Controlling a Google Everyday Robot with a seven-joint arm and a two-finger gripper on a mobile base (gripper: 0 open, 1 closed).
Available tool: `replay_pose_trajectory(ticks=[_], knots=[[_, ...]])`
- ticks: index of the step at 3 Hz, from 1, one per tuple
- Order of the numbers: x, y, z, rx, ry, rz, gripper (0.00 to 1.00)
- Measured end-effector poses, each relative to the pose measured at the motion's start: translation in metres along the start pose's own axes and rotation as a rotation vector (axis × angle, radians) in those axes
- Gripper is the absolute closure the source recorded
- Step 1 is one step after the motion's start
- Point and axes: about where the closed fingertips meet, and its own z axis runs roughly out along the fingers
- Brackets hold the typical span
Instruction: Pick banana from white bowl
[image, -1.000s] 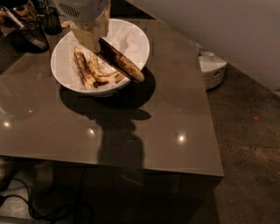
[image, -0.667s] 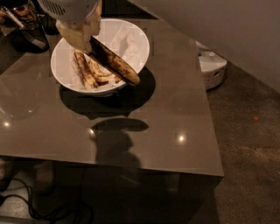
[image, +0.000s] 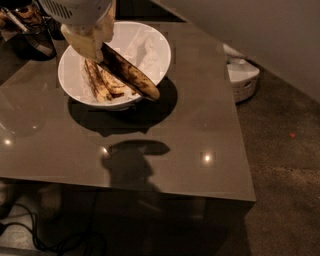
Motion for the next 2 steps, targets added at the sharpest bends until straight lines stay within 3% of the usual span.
replay_pose_trajectory(ticks=[2], knots=[[0.017,0.035,-0.014,-0.049,0.025,0.013,1.00]])
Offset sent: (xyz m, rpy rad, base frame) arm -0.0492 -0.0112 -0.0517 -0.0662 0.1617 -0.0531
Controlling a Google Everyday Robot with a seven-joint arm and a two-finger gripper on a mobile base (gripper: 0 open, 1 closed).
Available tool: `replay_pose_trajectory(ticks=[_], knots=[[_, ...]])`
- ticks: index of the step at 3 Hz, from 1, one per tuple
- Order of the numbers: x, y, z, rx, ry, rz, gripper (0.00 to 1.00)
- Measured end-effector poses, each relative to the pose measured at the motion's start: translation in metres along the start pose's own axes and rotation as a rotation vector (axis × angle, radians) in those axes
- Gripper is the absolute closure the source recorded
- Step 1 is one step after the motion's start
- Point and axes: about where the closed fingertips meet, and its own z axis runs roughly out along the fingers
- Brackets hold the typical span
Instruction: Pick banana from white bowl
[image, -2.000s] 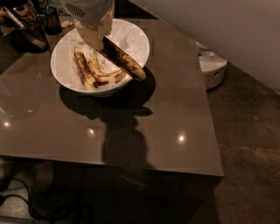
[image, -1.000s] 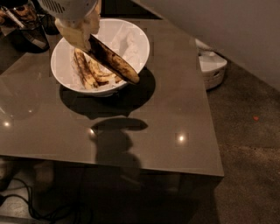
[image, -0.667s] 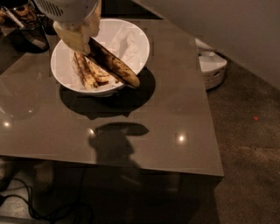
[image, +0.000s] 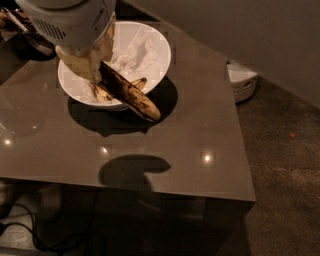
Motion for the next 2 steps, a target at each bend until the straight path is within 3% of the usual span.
replay_pose_trajectory(ticks=[1,2], knots=[[0.006,0.019,0.006,-0.047,0.014,-0.008,1.00],[0.007,0.030,0.004,-0.059,0.007,-0.015,1.00]])
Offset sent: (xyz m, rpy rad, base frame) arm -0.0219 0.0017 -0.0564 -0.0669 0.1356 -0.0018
